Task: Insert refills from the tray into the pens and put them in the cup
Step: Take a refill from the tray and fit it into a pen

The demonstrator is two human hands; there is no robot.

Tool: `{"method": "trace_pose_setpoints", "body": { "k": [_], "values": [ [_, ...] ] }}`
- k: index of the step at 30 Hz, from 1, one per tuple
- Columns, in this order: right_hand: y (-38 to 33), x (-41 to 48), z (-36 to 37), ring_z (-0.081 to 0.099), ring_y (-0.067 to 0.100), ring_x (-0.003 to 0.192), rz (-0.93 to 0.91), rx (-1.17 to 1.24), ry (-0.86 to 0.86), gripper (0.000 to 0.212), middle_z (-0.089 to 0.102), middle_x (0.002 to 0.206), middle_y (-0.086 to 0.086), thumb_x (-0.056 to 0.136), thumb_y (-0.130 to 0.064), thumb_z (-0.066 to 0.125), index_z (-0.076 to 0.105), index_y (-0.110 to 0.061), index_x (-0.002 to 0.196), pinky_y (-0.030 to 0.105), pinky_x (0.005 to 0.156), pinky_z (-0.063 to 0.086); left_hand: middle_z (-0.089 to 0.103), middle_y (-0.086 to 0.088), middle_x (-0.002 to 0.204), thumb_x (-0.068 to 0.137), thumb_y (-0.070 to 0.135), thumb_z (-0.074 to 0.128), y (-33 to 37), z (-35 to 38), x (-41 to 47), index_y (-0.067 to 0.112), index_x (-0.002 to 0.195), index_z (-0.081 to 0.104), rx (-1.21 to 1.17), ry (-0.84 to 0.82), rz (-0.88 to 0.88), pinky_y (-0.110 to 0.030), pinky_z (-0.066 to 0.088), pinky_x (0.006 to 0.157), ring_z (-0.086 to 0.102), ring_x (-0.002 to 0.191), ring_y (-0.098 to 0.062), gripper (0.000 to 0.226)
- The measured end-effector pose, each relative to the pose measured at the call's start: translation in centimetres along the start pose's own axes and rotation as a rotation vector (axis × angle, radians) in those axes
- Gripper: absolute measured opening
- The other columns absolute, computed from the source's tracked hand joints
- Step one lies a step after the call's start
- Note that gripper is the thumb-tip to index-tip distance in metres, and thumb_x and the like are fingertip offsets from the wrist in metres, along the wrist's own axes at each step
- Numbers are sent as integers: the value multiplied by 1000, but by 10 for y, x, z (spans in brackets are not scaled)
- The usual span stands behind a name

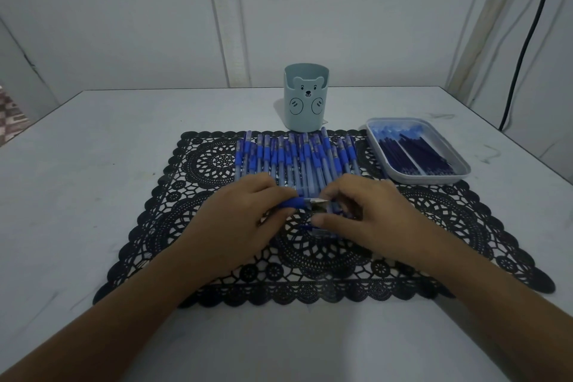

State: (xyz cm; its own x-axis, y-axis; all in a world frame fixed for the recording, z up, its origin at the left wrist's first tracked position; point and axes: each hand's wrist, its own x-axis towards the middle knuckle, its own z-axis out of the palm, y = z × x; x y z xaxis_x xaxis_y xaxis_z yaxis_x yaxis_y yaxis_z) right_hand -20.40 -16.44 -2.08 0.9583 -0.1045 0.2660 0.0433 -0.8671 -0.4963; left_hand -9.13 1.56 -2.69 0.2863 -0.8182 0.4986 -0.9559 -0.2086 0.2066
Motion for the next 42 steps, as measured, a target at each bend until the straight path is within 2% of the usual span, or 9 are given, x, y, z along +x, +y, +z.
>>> {"method": "trace_pose_setpoints", "body": {
  "k": [3, 5, 11, 14, 22, 25, 28, 31, 42],
  "values": [
    [2, -3, 0, 42, -2, 82, -38, -280, -117, 48, 41, 85, -19, 68, -71, 41, 59, -39, 99, 29, 77, 25, 59, 4, 83, 85, 36, 42, -3, 0, -1, 14, 104, 66, -13, -4, -50, -29, 51, 62, 54, 72, -9, 38],
    [1, -4, 1, 41, 5, 88, -71, -285, -156, 42, 41, 90, -13, 72, -63, 47, 62, -36, 100, 30, 79, 28, 58, 5, 83, 85, 38, 41, -4, -1, -1, 14, 105, 65, -26, -8, -67, -29, 51, 63, 53, 72, -9, 40],
    [-1, 0, -10, 55, 5, 76, 49, 98, -47, 7, 59, 82, -12, 82, -36, 58, 54, -30, 84, 20, 68, 45, 55, 11, 82, 88, 42, 38, -5, -3, 0, 19, 105, 65, -34, -8, -81, -23, 47, 64, 50, 73, -5, 39],
    [1, 0, -16, 53, -1, 64, 88, 248, -11, 5, 62, 71, -19, 82, -28, 63, 59, -29, 85, 10, 58, 40, 54, 12, 83, 88, 43, 38, -5, -3, 0, 20, 104, 65, -42, -16, -86, -21, 47, 66, 50, 74, -3, 38],
    [-7, -1, -10, 56, 7, 67, 79, 262, -3, 9, 64, 76, -9, 80, -31, 64, 62, -33, 88, 18, 62, 44, 55, 12, 84, 87, 44, 37, 0, -5, 1, 20, 103, 65, -31, -55, -90, -19, 46, 66, 50, 74, -4, 39],
    [-10, -2, -7, 56, 2, 70, 62, 258, -28, 10, 64, 77, -14, 81, -31, 64, 63, -34, 90, 13, 63, 43, 53, 13, 82, 87, 43, 37, 3, -4, 1, 19, 102, 65, -28, -75, -86, -12, 40, 65, 49, 72, -3, 40],
    [-10, -2, -9, 57, 6, 68, 49, 246, 8, 10, 66, 78, -10, 81, -32, 63, 63, -34, 90, 19, 62, 45, 56, 11, 83, 86, 45, 36, 5, -5, 2, 18, 103, 65, -53, -69, -102, -14, 43, 66, 51, 74, -4, 43],
    [-6, -2, -16, 53, 1, 63, 62, 237, 70, 10, 65, 78, -7, 81, -29, 64, 61, -32, 90, 12, 57, 41, 55, 12, 81, 87, 47, 35, 4, -7, 2, 20, 103, 65, -80, -46, -115, -19, 46, 66, 51, 74, -3, 43],
    [-9, -2, -5, 53, 4, 62, 46, 288, -16, 11, 64, 75, -7, 80, -29, 66, 61, -37, 85, 16, 58, 44, 50, 18, 77, 87, 45, 42, 12, -8, 3, 17, 106, 65, -108, -100, -112, -8, 39, 70, 49, 67, -2, 41]
  ]
}}
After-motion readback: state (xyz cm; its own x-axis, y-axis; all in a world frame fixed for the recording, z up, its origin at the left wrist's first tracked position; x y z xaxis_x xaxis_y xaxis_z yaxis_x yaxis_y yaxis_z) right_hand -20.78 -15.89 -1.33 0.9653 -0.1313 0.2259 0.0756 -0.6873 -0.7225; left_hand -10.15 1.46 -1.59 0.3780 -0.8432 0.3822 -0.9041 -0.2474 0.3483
